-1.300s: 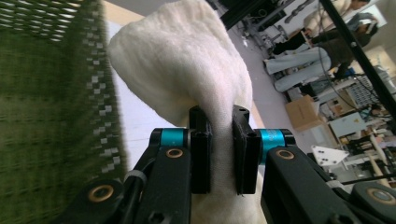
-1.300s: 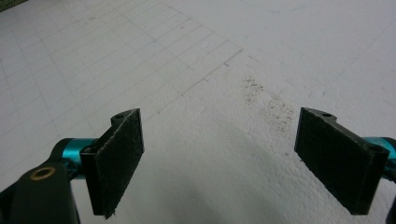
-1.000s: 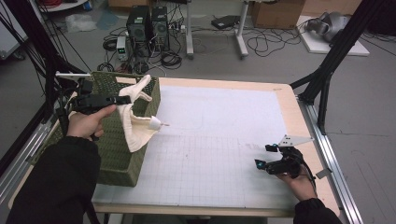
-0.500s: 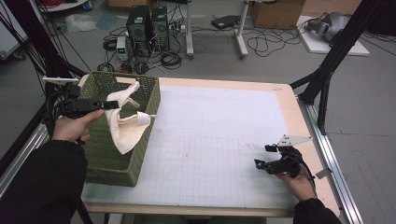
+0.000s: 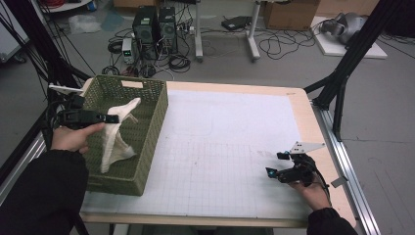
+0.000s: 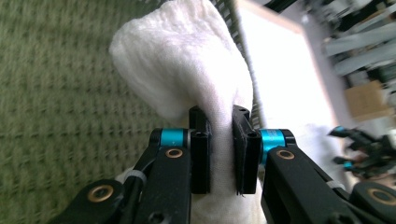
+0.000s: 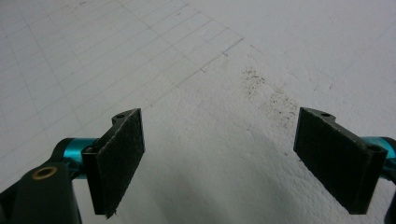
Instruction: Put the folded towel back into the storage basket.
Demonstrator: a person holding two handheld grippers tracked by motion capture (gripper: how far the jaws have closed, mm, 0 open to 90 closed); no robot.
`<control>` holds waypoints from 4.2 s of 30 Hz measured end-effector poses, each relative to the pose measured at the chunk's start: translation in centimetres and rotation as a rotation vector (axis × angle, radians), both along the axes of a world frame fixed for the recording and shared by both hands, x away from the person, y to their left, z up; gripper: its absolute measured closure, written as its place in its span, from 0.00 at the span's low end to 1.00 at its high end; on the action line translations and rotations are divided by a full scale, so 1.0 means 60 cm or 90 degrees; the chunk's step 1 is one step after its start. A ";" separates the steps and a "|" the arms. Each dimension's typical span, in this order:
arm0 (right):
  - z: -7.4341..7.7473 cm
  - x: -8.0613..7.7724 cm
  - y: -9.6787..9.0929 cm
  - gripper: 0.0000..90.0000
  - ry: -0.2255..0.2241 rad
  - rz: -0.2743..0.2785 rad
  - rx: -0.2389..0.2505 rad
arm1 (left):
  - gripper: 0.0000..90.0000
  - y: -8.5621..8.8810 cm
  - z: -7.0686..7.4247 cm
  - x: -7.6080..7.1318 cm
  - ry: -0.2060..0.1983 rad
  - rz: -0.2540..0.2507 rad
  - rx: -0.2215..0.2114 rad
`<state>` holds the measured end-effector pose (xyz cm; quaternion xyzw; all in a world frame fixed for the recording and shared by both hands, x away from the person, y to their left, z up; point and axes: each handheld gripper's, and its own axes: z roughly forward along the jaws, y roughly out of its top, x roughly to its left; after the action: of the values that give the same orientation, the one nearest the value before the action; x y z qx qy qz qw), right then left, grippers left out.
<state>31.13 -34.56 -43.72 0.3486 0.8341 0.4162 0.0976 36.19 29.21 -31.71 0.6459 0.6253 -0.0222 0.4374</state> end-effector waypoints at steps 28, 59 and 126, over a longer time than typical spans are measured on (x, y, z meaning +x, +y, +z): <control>-0.003 0.002 0.004 0.18 0.006 0.009 -0.008 | 0.89 -0.032 -0.067 0.063 -0.025 -0.039 -0.026; -0.007 0.003 0.009 0.18 0.014 0.018 -0.019 | 0.82 -0.062 -0.141 0.098 0.125 -0.056 0.267; -0.012 0.006 0.016 0.19 0.018 0.040 -0.030 | 0.81 -0.067 -0.117 0.072 0.060 -0.096 0.324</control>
<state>31.47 -33.57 -44.44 0.3255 0.8555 0.3944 0.0809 40.54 25.16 -38.73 0.7781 0.5805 0.0731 0.2288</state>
